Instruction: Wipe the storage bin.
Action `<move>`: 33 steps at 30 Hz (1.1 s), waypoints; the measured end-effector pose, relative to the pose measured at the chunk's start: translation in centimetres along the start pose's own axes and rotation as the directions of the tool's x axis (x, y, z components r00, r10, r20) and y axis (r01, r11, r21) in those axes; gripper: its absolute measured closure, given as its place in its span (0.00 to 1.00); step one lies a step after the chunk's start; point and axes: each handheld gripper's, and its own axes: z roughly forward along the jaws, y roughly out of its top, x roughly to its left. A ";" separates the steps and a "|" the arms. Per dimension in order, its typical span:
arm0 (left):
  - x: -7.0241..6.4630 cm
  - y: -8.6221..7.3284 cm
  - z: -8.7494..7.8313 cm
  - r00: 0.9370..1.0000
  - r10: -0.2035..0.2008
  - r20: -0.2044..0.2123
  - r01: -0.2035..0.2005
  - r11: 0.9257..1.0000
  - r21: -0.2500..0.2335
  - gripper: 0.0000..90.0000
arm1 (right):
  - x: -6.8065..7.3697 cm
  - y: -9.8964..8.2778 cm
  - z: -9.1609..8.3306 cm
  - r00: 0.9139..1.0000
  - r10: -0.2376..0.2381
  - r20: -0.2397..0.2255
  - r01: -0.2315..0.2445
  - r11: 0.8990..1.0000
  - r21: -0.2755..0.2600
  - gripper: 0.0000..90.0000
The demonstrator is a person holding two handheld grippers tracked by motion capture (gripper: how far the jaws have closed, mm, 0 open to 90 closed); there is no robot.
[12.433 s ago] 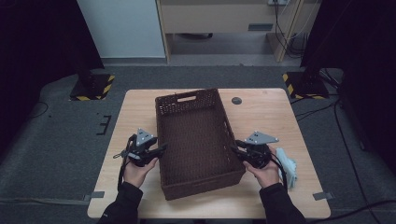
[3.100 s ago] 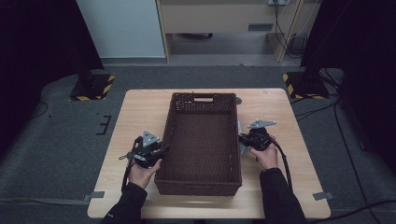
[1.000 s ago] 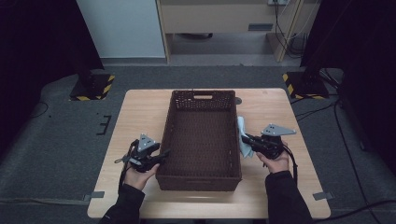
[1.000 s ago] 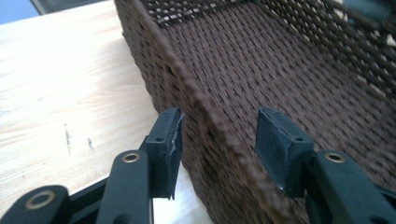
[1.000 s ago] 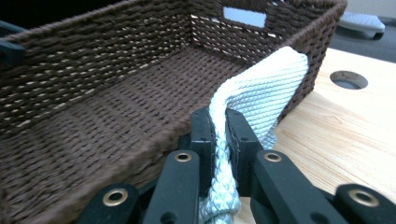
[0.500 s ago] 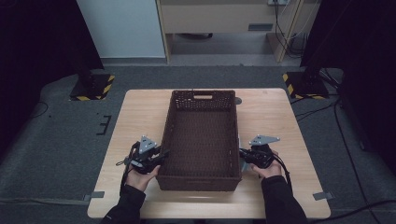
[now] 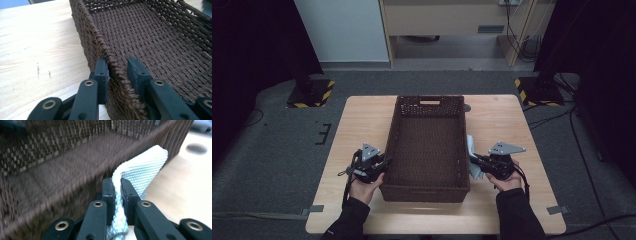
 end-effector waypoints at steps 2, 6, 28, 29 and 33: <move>0.1 0.1 0.2 1.000 0.000 -0.001 0.000 1.000 0.001 0.78 | -0.1 -0.6 0.6 1.000 -0.002 0.005 0.002 0.999 0.050 0.93; 0.2 0.2 0.3 1.000 -0.001 0.006 0.001 1.000 -0.004 0.77 | -0.3 -1.7 2.0 1.000 0.008 0.008 -0.009 0.993 0.122 0.93; 0.5 -0.3 -0.4 0.996 0.049 0.072 -0.051 0.999 0.020 0.64 | 1.6 -2.4 -0.5 1.000 0.019 -0.003 -0.019 0.999 0.048 0.93; 0.4 -0.4 -0.3 0.997 0.043 0.070 -0.045 0.999 0.018 0.65 | 1.6 -2.6 -0.2 1.000 0.022 -0.006 -0.021 0.998 0.065 0.93; 0.3 -0.5 -0.4 0.998 0.022 0.056 -0.022 1.000 0.005 0.69 | 1.7 -3.3 0.9 1.000 0.026 -0.014 -0.024 0.992 0.123 0.93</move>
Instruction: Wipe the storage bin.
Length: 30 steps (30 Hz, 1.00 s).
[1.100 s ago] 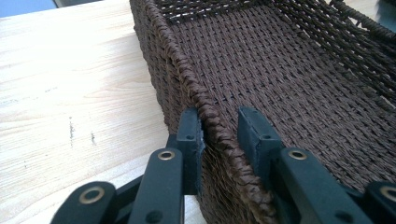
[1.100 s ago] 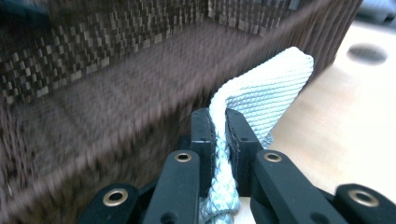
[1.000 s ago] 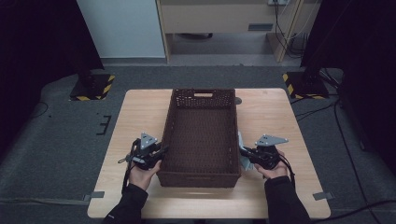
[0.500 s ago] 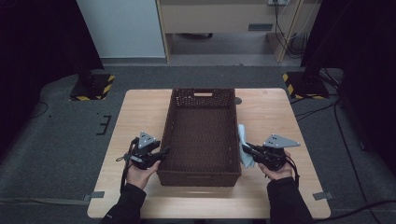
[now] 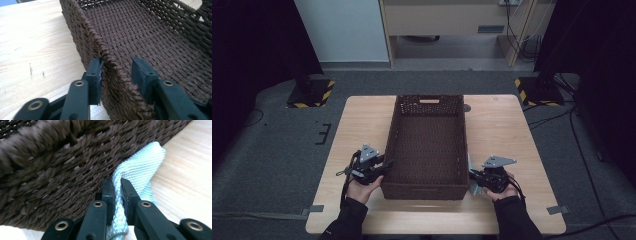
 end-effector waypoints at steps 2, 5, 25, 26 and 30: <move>-0.3 0.1 0.0 1.000 -0.002 -0.025 0.001 1.000 -0.010 0.73 | 0.0 0.3 -0.3 1.000 0.005 0.001 -0.005 1.000 -0.021 0.93; -0.5 0.1 0.0 0.999 -0.004 -0.040 0.004 1.000 -0.013 0.77 | 0.0 1.2 -2.1 1.000 -0.003 -0.002 0.002 0.992 -0.124 0.93; 0.0 0.9 0.9 0.998 -0.016 -0.062 0.016 1.000 0.000 0.78 | 0.1 0.4 0.0 1.000 -0.022 -0.005 0.022 0.999 0.025 0.93; 0.0 1.0 0.9 0.998 -0.016 -0.062 0.016 1.000 0.001 0.78 | 0.1 0.6 -0.4 1.000 -0.021 -0.004 0.021 1.000 0.003 0.93; 0.1 1.0 1.0 0.997 -0.028 -0.065 0.028 1.000 -0.006 0.78 | 0.4 1.8 -3.5 0.999 -0.036 -0.025 0.031 0.984 -0.175 0.93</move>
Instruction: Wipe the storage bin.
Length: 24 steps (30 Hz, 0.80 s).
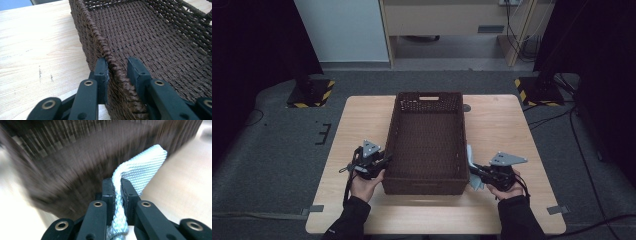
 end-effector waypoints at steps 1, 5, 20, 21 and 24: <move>0.0 0.0 0.0 1.000 -0.001 -0.002 0.001 1.000 0.000 0.78 | 0.1 0.3 -0.5 1.000 0.001 -0.007 -0.001 1.000 -0.028 0.93; 0.0 0.1 0.0 1.000 0.002 -0.004 -0.002 1.000 0.007 0.78 | 0.7 0.5 -1.2 0.999 -0.016 -0.031 0.014 0.999 -0.053 0.93; 0.1 0.0 0.0 1.000 0.016 0.008 -0.016 1.000 0.016 0.73 | 1.0 -2.0 0.6 1.000 0.009 -0.014 -0.007 0.995 0.100 0.93; 0.1 0.0 0.0 1.000 0.018 0.008 -0.018 1.000 0.018 0.73 | 1.0 -1.7 0.1 1.000 0.009 -0.015 -0.008 0.998 0.067 0.93; 0.1 0.0 0.0 1.000 0.024 0.009 -0.024 1.000 0.020 0.73 | 1.5 -0.7 -2.0 1.000 -0.004 -0.024 0.003 0.999 -0.046 0.93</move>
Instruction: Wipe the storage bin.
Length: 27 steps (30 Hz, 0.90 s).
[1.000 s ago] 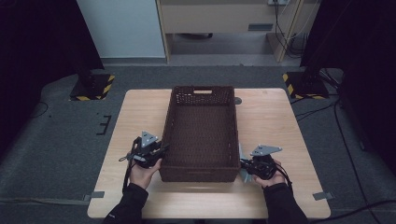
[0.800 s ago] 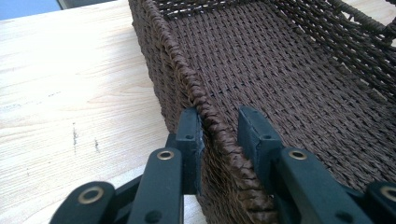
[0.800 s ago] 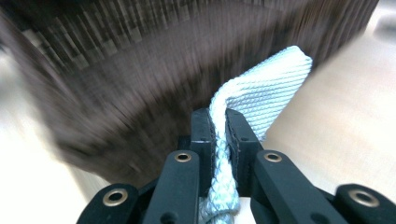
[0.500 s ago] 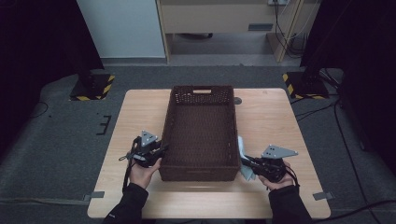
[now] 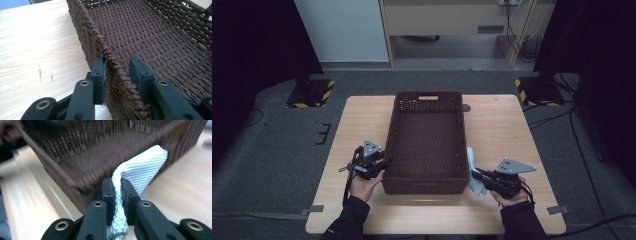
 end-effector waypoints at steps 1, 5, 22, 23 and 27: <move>0.0 0.0 0.0 1.000 0.002 -0.001 -0.002 1.000 0.004 0.73 | 0.2 0.1 -0.4 1.000 0.002 -0.011 -0.002 1.000 -0.024 0.93; -0.2 0.0 -0.1 1.000 0.007 -0.003 -0.007 1.000 0.008 0.73 | 0.6 -0.5 -0.3 1.000 0.003 -0.027 -0.003 1.000 0.011 0.93; -0.2 -0.1 -0.2 1.000 0.006 0.003 -0.006 1.000 0.010 0.73 | 1.3 -0.1 -1.5 0.999 -0.010 -0.036 0.009 0.999 -0.040 0.93; -0.2 -0.1 -0.2 1.000 0.006 0.003 -0.006 1.000 0.010 0.73 | 1.4 -0.1 -1.7 0.999 -0.010 -0.043 0.008 0.999 -0.042 0.93; -0.2 -0.1 -0.2 1.000 0.005 0.003 -0.005 1.000 0.012 0.73 | 1.9 -1.2 -1.0 0.999 -0.002 -0.045 0.004 0.999 0.037 0.93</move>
